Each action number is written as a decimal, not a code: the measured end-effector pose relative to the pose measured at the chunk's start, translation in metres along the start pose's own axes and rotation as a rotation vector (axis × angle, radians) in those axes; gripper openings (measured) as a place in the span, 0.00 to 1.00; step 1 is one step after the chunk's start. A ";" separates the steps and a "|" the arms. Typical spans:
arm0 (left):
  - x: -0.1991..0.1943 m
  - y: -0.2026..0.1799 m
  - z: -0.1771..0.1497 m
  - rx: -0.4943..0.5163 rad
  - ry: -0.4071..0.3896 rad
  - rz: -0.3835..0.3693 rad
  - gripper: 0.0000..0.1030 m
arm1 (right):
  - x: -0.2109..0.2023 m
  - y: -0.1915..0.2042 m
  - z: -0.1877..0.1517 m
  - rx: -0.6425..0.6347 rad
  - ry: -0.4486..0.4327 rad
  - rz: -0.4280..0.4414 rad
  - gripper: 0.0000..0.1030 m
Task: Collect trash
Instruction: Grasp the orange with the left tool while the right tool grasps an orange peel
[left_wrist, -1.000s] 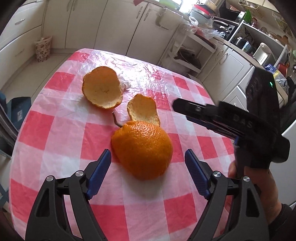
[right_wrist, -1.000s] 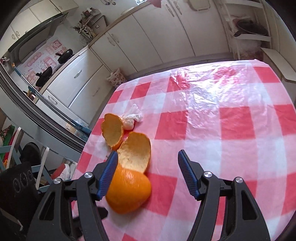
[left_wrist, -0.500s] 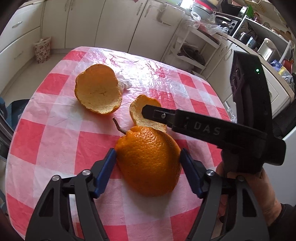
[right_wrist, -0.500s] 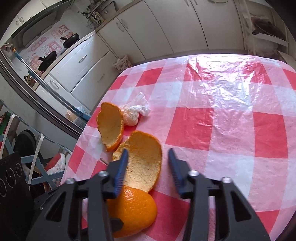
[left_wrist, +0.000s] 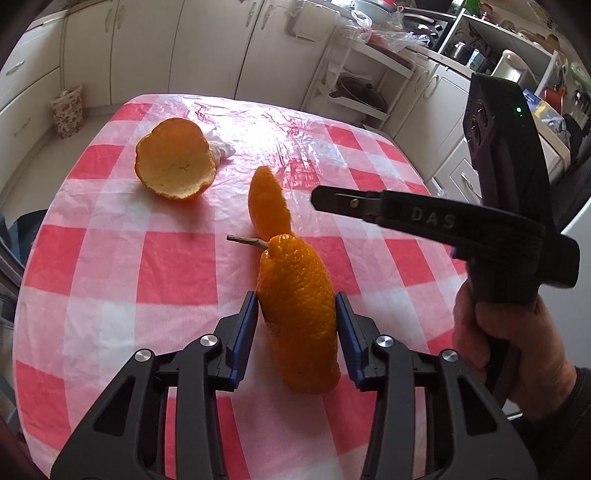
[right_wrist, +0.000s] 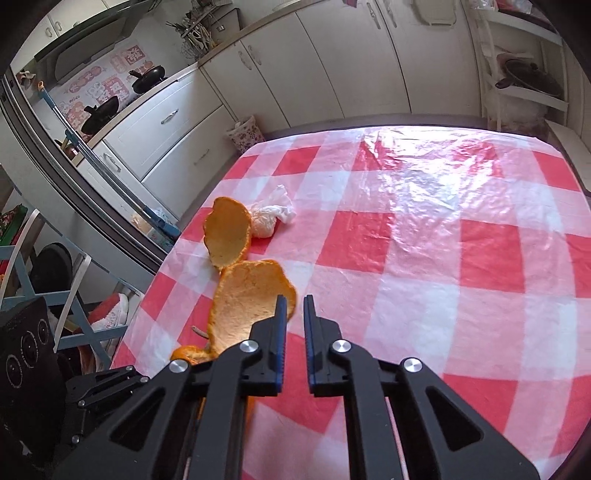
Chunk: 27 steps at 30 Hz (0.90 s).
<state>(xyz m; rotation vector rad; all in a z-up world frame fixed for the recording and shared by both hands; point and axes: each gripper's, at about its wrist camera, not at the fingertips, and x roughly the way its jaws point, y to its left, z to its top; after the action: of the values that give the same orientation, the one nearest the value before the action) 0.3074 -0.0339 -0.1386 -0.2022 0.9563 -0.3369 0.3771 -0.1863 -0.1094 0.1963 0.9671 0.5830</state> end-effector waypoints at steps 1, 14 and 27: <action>-0.002 -0.001 -0.003 0.004 -0.001 0.003 0.38 | -0.004 0.000 -0.003 0.001 0.002 -0.006 0.09; -0.044 0.018 -0.047 -0.006 0.074 -0.055 0.41 | 0.003 0.022 -0.030 0.002 0.067 0.088 0.54; -0.050 0.027 -0.045 -0.014 0.092 -0.068 0.44 | 0.036 0.062 -0.038 -0.158 0.112 0.039 0.11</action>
<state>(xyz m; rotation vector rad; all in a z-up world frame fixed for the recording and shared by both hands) 0.2487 0.0091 -0.1348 -0.2338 1.0444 -0.4047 0.3376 -0.1191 -0.1316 0.0415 1.0224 0.7088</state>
